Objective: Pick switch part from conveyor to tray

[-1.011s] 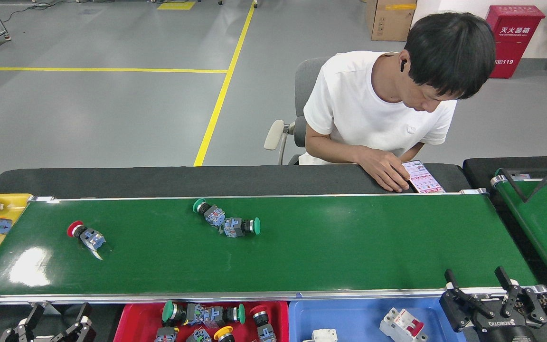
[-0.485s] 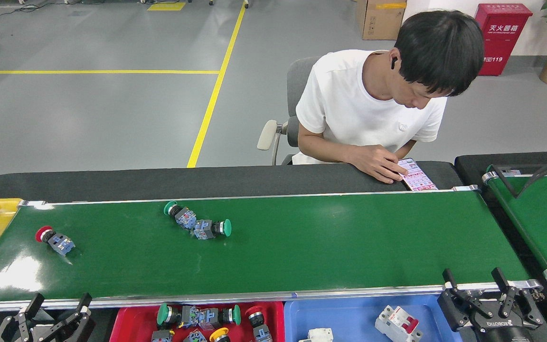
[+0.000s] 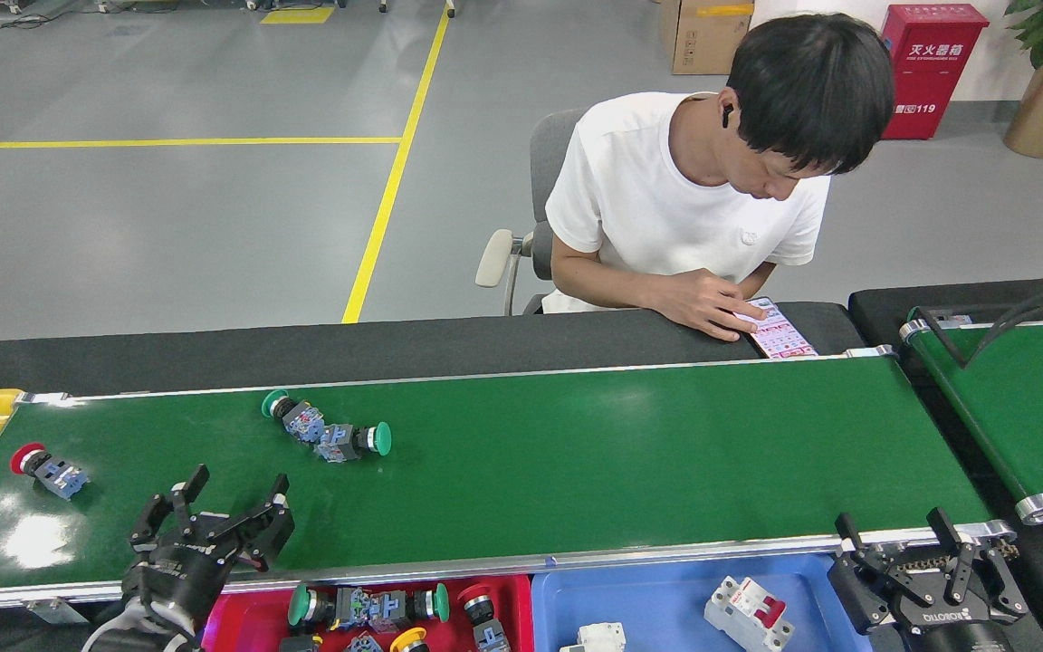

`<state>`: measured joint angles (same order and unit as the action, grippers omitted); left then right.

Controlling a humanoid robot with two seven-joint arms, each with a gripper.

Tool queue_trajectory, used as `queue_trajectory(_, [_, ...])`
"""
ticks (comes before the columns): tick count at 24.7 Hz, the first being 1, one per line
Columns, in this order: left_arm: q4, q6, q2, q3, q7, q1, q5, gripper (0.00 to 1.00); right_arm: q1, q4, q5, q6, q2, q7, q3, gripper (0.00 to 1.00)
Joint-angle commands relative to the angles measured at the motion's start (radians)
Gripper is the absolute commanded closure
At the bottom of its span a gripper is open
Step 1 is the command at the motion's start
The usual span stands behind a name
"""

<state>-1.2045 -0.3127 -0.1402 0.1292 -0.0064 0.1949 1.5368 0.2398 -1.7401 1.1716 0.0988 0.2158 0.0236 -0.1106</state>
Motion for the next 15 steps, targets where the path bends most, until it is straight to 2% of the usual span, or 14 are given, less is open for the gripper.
queue_trajectory(1, [0.045, 0.024, -0.012, -0.010, 0.005, 0.054, 0.003, 0.00, -0.010, -0.012, -0.003, 0.012, -0.001, 0.013, -0.006, 0.00])
queue_trajectory(6, [0.203, 0.044, -0.013, -0.033, 0.013, 0.189, 0.020, 0.00, -0.010, -0.009, -0.003, 0.022, -0.001, 0.013, -0.008, 0.00])
queue_trajectory(11, [0.298, 0.064, -0.027, -0.033, 0.014, 0.255, 0.022, 0.00, -0.008, -0.007, -0.003, 0.024, -0.001, 0.013, -0.008, 0.00])
queue_trajectory(14, [0.399, 0.096, -0.039, -0.036, 0.016, 0.313, 0.023, 0.00, -0.008, -0.006, -0.003, 0.027, 0.001, 0.015, -0.008, 0.00])
queue_trajectory(15, [0.454, 0.118, -0.047, -0.036, 0.016, 0.348, 0.032, 0.05, -0.008, -0.004, -0.003, 0.036, -0.001, 0.015, -0.008, 0.01])
